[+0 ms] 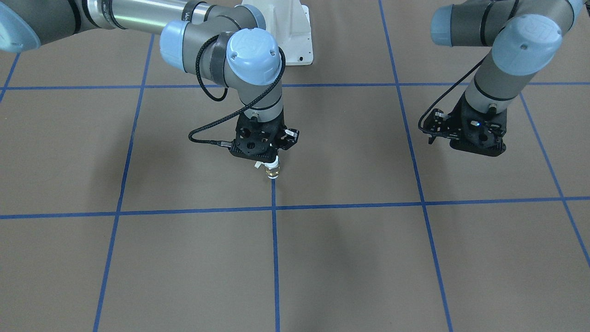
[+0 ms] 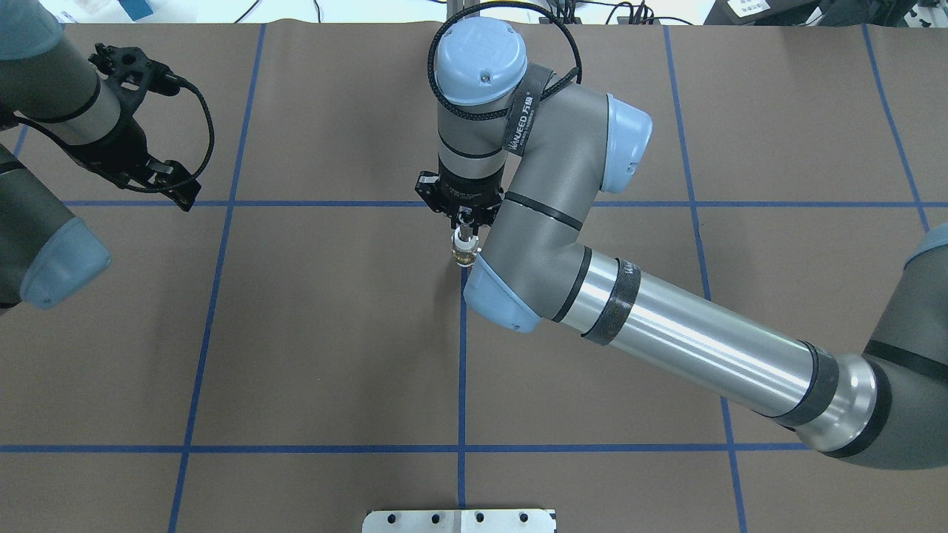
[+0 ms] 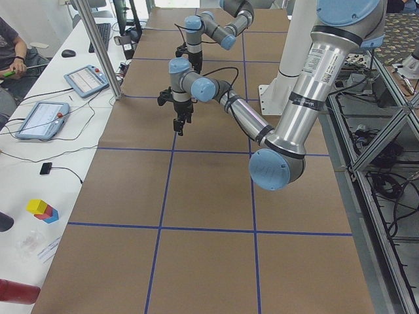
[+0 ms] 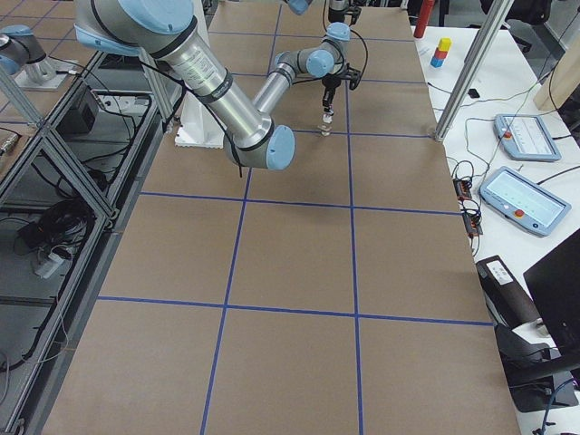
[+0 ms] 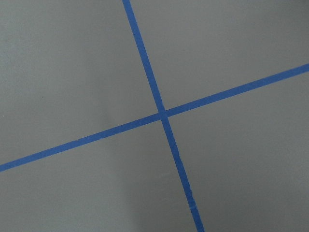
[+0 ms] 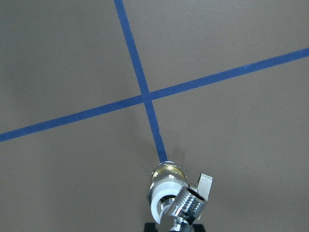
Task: Assemble PPR valve and pipe with both arms
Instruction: 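Lower the chrome fitting into the valve's white socket with the right gripper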
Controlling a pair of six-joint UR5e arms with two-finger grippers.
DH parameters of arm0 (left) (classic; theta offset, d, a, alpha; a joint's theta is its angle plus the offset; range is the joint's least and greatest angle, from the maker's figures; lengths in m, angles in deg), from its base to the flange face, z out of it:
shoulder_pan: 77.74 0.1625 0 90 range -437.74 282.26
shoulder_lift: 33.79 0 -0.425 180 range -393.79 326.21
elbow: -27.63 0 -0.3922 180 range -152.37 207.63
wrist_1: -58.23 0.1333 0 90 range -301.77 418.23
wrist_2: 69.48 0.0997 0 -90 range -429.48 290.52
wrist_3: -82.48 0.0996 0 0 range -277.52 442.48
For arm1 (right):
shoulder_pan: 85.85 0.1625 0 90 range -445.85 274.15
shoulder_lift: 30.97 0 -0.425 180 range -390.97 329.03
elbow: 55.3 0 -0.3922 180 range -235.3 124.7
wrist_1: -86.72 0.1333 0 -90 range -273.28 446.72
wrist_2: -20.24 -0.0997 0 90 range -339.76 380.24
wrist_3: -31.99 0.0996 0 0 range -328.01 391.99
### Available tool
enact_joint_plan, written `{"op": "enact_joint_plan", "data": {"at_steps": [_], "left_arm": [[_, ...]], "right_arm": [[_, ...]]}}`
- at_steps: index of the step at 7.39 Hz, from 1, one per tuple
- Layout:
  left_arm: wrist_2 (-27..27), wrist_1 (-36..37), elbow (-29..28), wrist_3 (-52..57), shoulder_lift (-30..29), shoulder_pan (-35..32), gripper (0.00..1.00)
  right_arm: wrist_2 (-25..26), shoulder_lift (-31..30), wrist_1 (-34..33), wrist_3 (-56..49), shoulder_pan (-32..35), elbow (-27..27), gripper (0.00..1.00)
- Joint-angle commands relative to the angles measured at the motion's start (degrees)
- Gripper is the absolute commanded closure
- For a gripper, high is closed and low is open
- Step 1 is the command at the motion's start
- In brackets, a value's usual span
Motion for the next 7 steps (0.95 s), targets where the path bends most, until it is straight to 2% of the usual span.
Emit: {"op": "enact_joint_plan", "data": {"at_steps": [1,3,5,7], "left_arm": [[0.0,0.0,-0.1,-0.1,0.0,0.0,0.01],[0.0,0.0,0.0,-0.1,-0.1,0.0,0.01],[-0.1,0.0,0.0,-0.1,0.0,0.0,0.01],[0.0,0.0,-0.1,-0.1,0.0,0.0,0.01]], "right_arm": [[0.0,0.0,0.0,0.1,0.0,0.3,1.0],[0.0,0.1,0.0,0.2,0.0,0.5,1.0],[0.1,2.4,0.1,0.3,-0.3,3.6,1.0],[0.0,2.1,0.1,0.0,-0.3,3.5,1.0]]}}
